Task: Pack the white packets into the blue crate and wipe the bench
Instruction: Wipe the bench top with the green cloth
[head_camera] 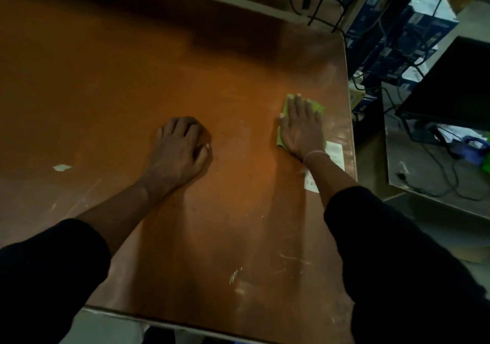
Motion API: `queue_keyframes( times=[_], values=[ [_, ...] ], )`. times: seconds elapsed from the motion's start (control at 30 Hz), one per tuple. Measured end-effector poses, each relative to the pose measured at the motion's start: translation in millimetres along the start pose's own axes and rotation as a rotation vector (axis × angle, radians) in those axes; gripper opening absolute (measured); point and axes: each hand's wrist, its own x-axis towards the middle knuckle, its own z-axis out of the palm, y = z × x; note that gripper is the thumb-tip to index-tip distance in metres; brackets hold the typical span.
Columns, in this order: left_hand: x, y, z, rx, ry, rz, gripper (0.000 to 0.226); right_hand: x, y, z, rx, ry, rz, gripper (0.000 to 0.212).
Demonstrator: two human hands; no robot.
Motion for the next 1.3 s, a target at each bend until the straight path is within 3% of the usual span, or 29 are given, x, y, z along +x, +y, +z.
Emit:
queue_keyframes(
  times=[0.07, 0.13, 0.37, 0.53, 0.6, 0.7, 0.73, 0.87, 0.9, 1.03, 1.2, 1.3],
  values=[
    [0, -1, 2, 0.002, 0.004, -0.003, 0.044, 15, -5, -3, -0.001, -0.032, -0.223, 0.063],
    [1, 0, 2, 0.006, 0.019, -0.007, 0.044, 37, 3, -5, 0.0, -0.046, -0.257, 0.061],
    [1, -1, 5, 0.027, 0.046, 0.005, 0.039, 104, -18, -7, 0.066, -0.055, 0.217, 0.064],
    [0, -3, 3, 0.024, 0.023, -0.001, 0.042, 84, -16, -6, 0.001, -0.077, -0.226, 0.062],
    [-1, -2, 2, 0.01, 0.012, 0.001, 0.045, 74, -2, -6, -0.002, -0.062, -0.204, 0.062],
    [-2, -2, -1, -0.001, -0.015, 0.001, 0.047, 55, -6, -2, -0.009, -0.025, 0.067, 0.064],
    [-2, -2, -1, 0.002, -0.015, 0.004, 0.046, 46, -17, 0, -0.01, -0.012, 0.058, 0.065],
    [-5, 0, -6, 0.002, -0.041, 0.01, 0.048, 2, -31, -1, -0.032, -0.048, -0.327, 0.063],
    [-5, 0, -7, 0.005, -0.051, 0.003, 0.049, -3, -23, -2, -0.042, -0.039, -0.325, 0.062],
    [-5, 0, -7, 0.002, -0.063, -0.013, 0.049, -18, -22, -2, -0.046, -0.014, 0.096, 0.065],
    [-10, -1, -11, -0.045, -0.089, -0.005, 0.049, -65, -49, -3, -0.039, -0.043, -0.214, 0.064],
    [-17, -13, -17, -0.1, -0.112, 0.105, 0.043, -83, -49, -4, -0.036, -0.007, 0.146, 0.065]
  ],
)
